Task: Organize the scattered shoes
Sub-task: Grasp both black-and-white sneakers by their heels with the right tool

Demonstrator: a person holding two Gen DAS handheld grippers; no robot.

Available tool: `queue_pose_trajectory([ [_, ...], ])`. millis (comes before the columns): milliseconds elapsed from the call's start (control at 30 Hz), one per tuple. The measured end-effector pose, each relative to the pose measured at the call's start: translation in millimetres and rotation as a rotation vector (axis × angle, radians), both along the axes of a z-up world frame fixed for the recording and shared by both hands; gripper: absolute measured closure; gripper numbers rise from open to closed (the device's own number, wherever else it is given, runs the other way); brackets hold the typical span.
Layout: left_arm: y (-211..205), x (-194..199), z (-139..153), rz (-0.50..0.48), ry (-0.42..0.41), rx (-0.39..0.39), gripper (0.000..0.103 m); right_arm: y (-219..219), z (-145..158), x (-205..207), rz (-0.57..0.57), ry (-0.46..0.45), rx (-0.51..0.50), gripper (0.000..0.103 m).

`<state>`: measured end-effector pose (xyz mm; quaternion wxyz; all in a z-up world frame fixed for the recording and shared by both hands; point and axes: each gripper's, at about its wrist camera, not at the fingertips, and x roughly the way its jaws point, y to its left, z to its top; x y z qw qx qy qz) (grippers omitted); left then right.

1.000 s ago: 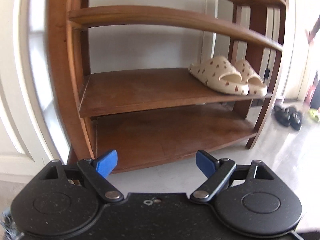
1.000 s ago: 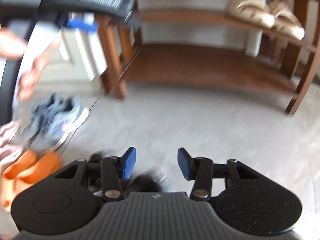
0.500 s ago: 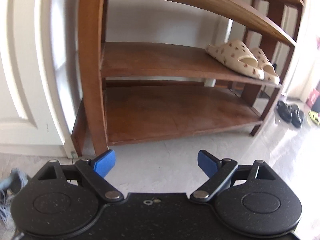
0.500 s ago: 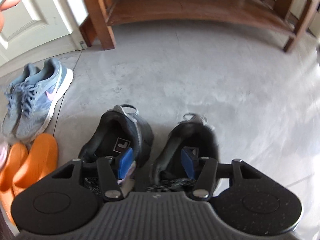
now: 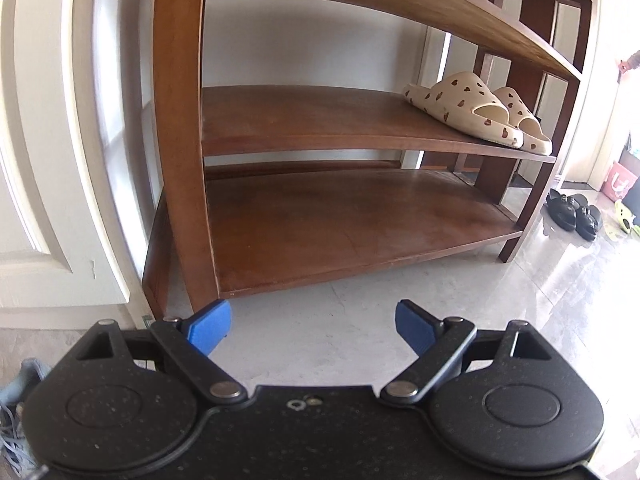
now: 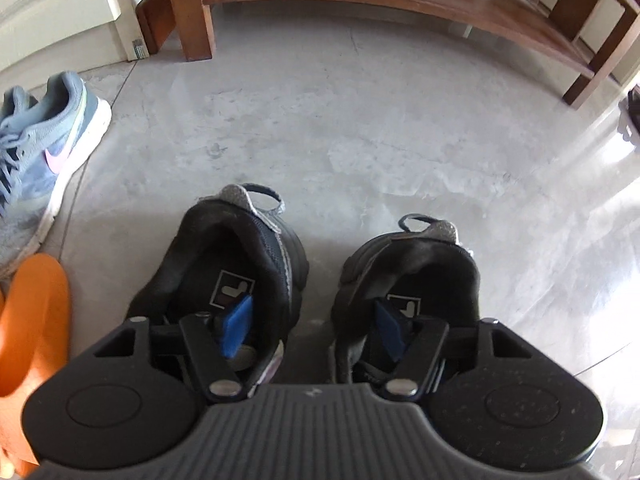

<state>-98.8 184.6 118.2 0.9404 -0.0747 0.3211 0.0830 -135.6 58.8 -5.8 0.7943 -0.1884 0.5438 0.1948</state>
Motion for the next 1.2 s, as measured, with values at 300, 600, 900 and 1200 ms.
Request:
queue_pose_trajectory([
  [300, 11.2, 2.4, 0.7, 0.010, -0.032, -0.043, 0.014, -16.9, 4.0, 13.9, 0.018, -0.039, 0.009, 0.076],
  [600, 20.6, 16.5, 0.1, 0.089, -0.057, -0.074, 0.014, 3.8, 3.1, 59.9, -0.044, -0.142, -0.090, 0.076],
  [900, 3.0, 23.0, -22.4, 0.011, -0.062, 0.093, 0.014, 16.0, -1.9, 68.5, -0.019, -0.096, -0.103, 0.074],
  [1200, 3.7, 25.1, -37.5, -0.015, -0.034, 0.237, 0.013, 7.5, -8.8, 76.8, 0.000, -0.077, -0.075, 0.061],
])
